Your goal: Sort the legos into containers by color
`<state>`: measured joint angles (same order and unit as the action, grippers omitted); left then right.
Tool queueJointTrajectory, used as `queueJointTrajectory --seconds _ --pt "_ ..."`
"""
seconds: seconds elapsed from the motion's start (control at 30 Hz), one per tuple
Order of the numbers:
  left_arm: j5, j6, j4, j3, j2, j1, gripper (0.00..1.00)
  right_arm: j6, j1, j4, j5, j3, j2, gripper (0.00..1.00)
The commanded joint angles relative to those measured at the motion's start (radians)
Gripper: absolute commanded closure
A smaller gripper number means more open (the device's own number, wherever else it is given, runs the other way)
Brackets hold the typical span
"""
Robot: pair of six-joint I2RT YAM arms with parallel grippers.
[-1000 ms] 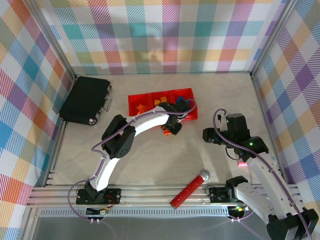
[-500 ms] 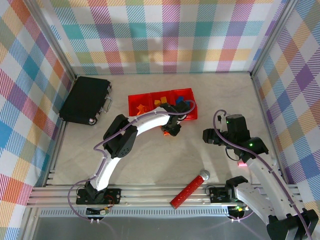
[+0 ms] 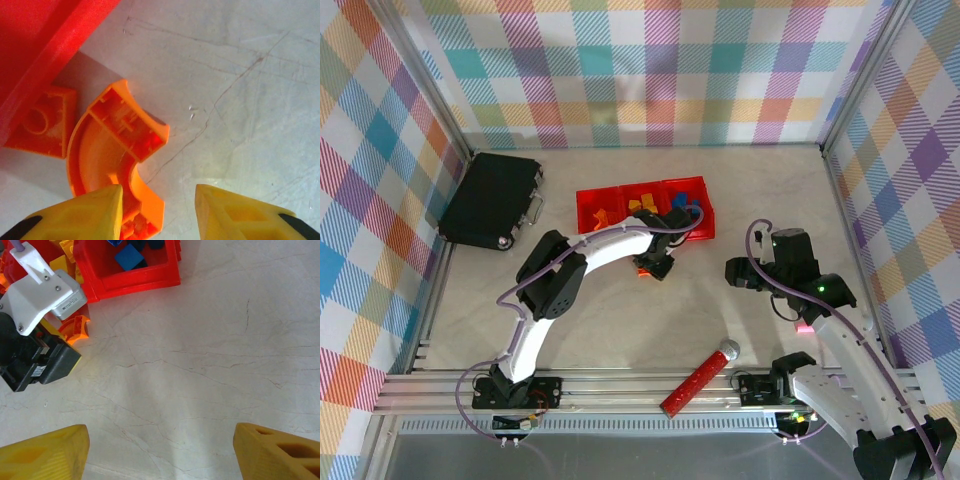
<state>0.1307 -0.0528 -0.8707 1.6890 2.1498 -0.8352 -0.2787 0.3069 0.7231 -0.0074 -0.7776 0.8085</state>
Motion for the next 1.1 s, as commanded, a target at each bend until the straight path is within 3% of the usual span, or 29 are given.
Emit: queueJointTrajectory --seconds 0.0,0.27,0.43,0.6,1.07 --pt "0.007 0.049 -0.05 -0.02 -0.077 0.004 0.55 0.001 -0.005 -0.003 0.005 0.009 -0.005 0.24" --pt "-0.066 0.243 -0.103 -0.088 -0.152 0.001 0.45 0.0 -0.005 -0.008 0.002 0.009 0.0 0.24" --pt "-0.045 0.376 -0.111 -0.129 -0.173 -0.007 0.45 0.001 -0.005 -0.014 -0.001 0.011 0.005 0.24" --pt "-0.102 0.504 -0.047 -0.169 -0.19 -0.005 0.45 0.001 -0.005 -0.014 -0.001 0.009 0.011 0.24" --pt "-0.043 0.585 0.017 -0.141 -0.186 -0.008 0.47 0.004 -0.005 -0.02 -0.003 0.006 0.021 0.24"
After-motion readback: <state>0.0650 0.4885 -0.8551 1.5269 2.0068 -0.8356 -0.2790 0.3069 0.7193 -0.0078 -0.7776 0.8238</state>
